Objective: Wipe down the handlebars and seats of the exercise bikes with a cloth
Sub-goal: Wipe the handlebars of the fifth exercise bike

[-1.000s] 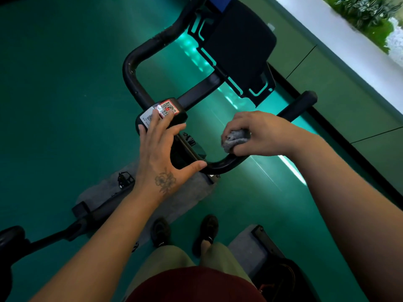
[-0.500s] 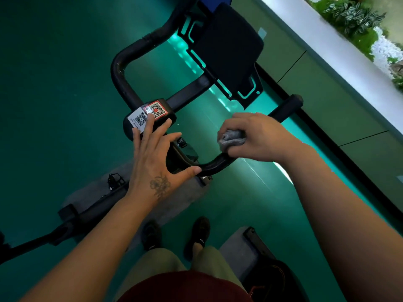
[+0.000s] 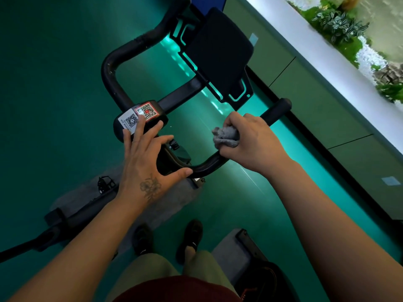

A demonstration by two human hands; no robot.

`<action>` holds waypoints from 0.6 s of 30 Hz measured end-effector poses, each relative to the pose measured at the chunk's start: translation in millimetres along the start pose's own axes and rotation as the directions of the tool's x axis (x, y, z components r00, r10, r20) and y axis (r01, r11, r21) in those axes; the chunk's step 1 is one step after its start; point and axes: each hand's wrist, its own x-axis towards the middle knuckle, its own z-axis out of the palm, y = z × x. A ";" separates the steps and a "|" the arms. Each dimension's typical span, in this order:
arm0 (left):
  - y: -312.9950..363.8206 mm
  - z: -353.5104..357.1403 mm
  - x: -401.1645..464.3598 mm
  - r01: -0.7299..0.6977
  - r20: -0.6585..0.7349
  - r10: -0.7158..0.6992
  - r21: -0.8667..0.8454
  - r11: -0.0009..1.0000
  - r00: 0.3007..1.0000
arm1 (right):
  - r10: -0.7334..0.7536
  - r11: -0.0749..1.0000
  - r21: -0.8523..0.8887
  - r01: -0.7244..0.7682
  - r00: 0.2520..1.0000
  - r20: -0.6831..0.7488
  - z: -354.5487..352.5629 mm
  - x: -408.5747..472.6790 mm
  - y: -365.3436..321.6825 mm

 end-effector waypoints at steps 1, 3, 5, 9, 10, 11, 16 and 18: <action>-0.2 0.0 0.1 0.001 0.001 -0.001 -0.002 1.000 1.000 | 0.002 0.998 -0.055 -0.003 1.000 -0.027 -2.0 0.0 3.5; -0.7 0.1 -0.1 0.003 0.002 -0.003 -0.003 1.000 1.000 | 0.025 0.982 -0.184 -0.043 0.995 -0.096 -7.3 0.1 14.2; -1.5 0.3 -0.1 0.000 0.002 0.000 -0.002 1.000 1.000 | 0.058 0.957 -0.268 -0.106 0.982 -0.182 -12.1 -1.2 25.6; -1.3 0.5 0.1 0.005 0.008 -0.005 0.001 1.000 1.000 | 0.035 0.941 -0.317 -0.116 0.968 -0.250 -4.2 -9.5 23.9; -0.9 0.3 0.1 0.006 0.007 -0.006 -0.002 1.000 1.000 | 0.017 0.948 -0.304 -0.094 0.969 -0.248 1.0 -12.4 19.2; -0.6 0.1 0.0 0.007 0.006 -0.007 -0.007 1.000 1.000 | 0.006 0.958 -0.277 -0.077 0.969 -0.247 5.9 -15.4 14.5; -0.7 0.9 0.5 0.003 0.010 -0.003 -0.005 1.000 1.000 | 0.001 0.983 -0.179 -0.047 0.968 -0.249 18.1 -24.6 7.7; -1.3 1.5 0.8 0.004 0.009 -0.003 -0.004 1.000 1.000 | 0.007 0.981 -0.185 -0.059 0.963 -0.268 14.4 -23.5 14.4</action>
